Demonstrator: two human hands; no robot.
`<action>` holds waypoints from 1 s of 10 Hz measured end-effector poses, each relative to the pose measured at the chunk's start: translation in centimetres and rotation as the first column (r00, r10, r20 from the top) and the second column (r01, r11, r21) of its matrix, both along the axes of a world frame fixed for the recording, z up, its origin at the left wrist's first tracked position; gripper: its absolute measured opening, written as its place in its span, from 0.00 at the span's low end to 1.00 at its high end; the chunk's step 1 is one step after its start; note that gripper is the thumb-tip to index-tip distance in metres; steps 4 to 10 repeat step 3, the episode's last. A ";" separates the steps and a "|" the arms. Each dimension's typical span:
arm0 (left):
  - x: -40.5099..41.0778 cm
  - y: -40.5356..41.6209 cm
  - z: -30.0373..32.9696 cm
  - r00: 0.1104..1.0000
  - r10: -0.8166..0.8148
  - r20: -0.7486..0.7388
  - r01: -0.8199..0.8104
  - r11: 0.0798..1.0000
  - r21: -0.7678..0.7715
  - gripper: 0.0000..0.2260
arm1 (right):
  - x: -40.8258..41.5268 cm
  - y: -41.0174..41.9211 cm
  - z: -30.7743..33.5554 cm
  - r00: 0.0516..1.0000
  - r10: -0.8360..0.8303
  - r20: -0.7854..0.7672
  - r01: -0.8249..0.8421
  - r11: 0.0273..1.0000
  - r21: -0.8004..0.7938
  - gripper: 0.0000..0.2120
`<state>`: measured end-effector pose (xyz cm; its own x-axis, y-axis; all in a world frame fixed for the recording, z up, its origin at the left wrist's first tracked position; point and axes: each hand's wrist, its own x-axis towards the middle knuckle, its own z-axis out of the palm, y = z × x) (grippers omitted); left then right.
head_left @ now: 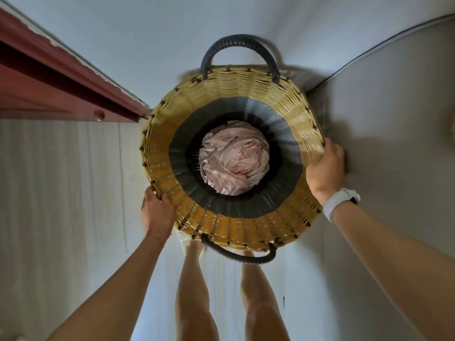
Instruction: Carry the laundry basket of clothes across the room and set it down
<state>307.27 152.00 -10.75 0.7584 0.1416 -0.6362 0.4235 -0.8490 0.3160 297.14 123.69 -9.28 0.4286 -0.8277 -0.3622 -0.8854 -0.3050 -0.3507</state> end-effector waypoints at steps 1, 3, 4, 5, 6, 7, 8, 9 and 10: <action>-0.4 0.2 0.0 0.997 -0.076 -0.035 0.076 0.997 0.015 0.19 | -0.7 0.6 -0.3 0.993 0.082 -0.088 -0.078 0.995 0.056 0.28; 0.1 1.3 -0.1 0.982 -0.161 -0.103 0.166 0.985 0.041 0.23 | -0.3 1.7 1.9 1.000 0.027 -0.008 -0.025 0.979 0.201 0.31; 0.1 1.3 -0.1 0.982 -0.161 -0.103 0.166 0.985 0.041 0.23 | -0.3 1.7 1.9 1.000 0.027 -0.008 -0.025 0.979 0.201 0.31; 0.1 1.3 -0.1 0.982 -0.161 -0.103 0.166 0.985 0.041 0.23 | -0.3 1.7 1.9 1.000 0.027 -0.008 -0.025 0.979 0.201 0.31; 0.1 1.3 -0.1 0.982 -0.161 -0.103 0.166 0.985 0.041 0.23 | -0.3 1.7 1.9 1.000 0.027 -0.008 -0.025 0.979 0.201 0.31; 0.1 1.3 -0.1 0.982 -0.161 -0.103 0.166 0.985 0.041 0.23 | -0.3 1.7 1.9 1.000 0.027 -0.008 -0.025 0.979 0.201 0.31; 0.1 1.3 -0.1 0.982 -0.161 -0.103 0.166 0.985 0.041 0.23 | -0.3 1.7 1.9 1.000 0.027 -0.008 -0.025 0.979 0.201 0.31; 0.1 1.3 -0.1 0.982 -0.161 -0.103 0.166 0.985 0.041 0.23 | -0.3 1.7 1.9 1.000 0.027 -0.008 -0.025 0.979 0.201 0.31; 0.1 1.3 -0.1 0.982 -0.161 -0.103 0.166 0.985 0.041 0.23 | -0.3 1.7 1.9 1.000 0.027 -0.008 -0.025 0.979 0.201 0.31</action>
